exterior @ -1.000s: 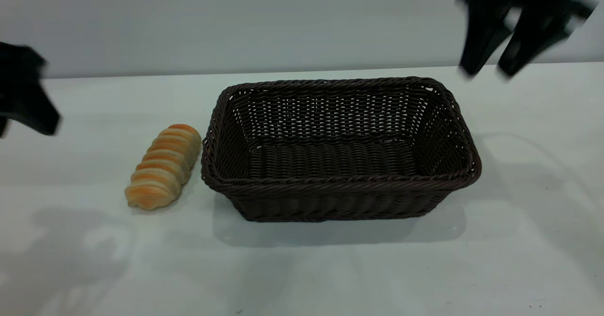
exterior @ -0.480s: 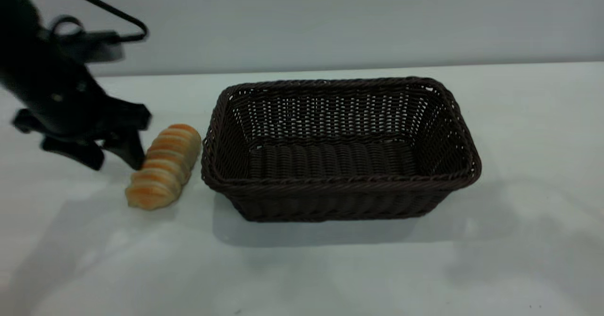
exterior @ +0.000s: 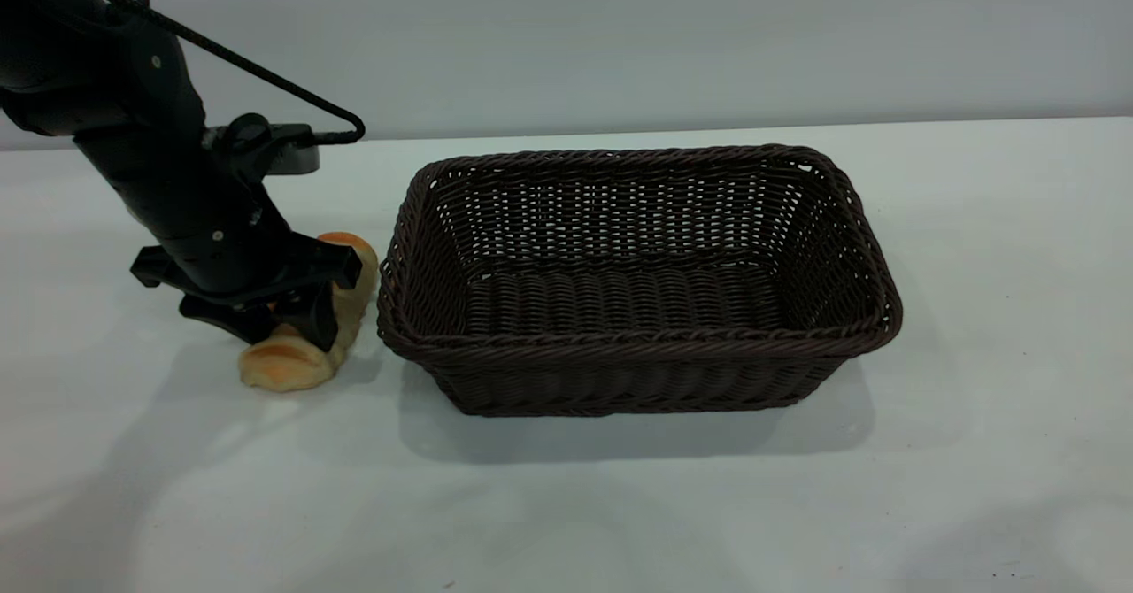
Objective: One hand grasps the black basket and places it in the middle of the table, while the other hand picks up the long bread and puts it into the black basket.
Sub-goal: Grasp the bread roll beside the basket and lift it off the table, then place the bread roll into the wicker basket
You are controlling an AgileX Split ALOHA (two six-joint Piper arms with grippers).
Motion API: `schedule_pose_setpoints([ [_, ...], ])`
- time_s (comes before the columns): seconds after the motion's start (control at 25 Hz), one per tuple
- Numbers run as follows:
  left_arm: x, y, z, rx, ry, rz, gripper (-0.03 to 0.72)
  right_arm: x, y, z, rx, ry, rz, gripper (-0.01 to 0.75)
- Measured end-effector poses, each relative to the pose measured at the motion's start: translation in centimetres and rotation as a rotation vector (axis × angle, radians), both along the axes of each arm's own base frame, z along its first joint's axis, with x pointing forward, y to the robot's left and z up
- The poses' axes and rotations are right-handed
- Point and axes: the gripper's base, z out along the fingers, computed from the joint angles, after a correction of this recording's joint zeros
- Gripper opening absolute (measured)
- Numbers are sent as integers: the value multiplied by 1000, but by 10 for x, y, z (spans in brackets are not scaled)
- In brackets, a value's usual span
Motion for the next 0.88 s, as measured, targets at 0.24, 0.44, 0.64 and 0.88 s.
schedule_pose_setpoints([
  [0.24, 0, 3, 12, 14, -1, -23, 95, -47, -25, -23, -110, -68, -34, 413],
  [0.44, -2, 6, 74, 63, -78, -103, 95, -85, -38, -39, -115, -157, -52, 413],
  [0.64, -9, 4, 152, 32, -248, -98, 94, -116, -47, -32, -56, -325, -91, 403],
  [0.88, -27, -48, 178, -51, -309, -213, 91, -145, -59, -34, -44, -444, -140, 397],
])
